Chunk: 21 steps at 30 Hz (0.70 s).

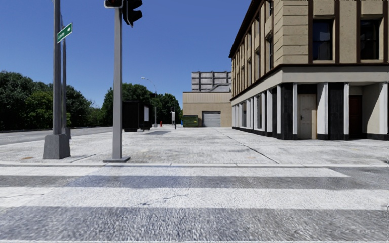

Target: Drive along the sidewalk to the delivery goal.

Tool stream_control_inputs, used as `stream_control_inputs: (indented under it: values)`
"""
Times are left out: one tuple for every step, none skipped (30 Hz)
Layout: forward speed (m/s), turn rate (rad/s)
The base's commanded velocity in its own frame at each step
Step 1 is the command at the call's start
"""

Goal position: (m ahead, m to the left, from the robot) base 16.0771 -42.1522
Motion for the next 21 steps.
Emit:
stream_control_inputs:
  values:
    - [2.0, 0.0]
    - [2.0, 0.0]
    - [2.0, 0.0]
    - [2.0, 0.0]
    - [2.0, 0.0]
    - [2.0, 0.0]
    - [2.0, 0.0]
    - [2.0, 0.0]
    - [2.0, 0.0]
    - [2.0, 0.0]
    - [2.0, 0.0]
    - [2.0, 0.0]
    - [2.0, 0.0]
    - [2.0, 0.0]
    - [2.0, 0.0]
    - [2.0, 0.0]
    - [1.97, 0.0]
    - [1.93, 0.0]
    - [1.93, 0.0]
    - [1.91, 0.0]
    - [1.91, 0.0]
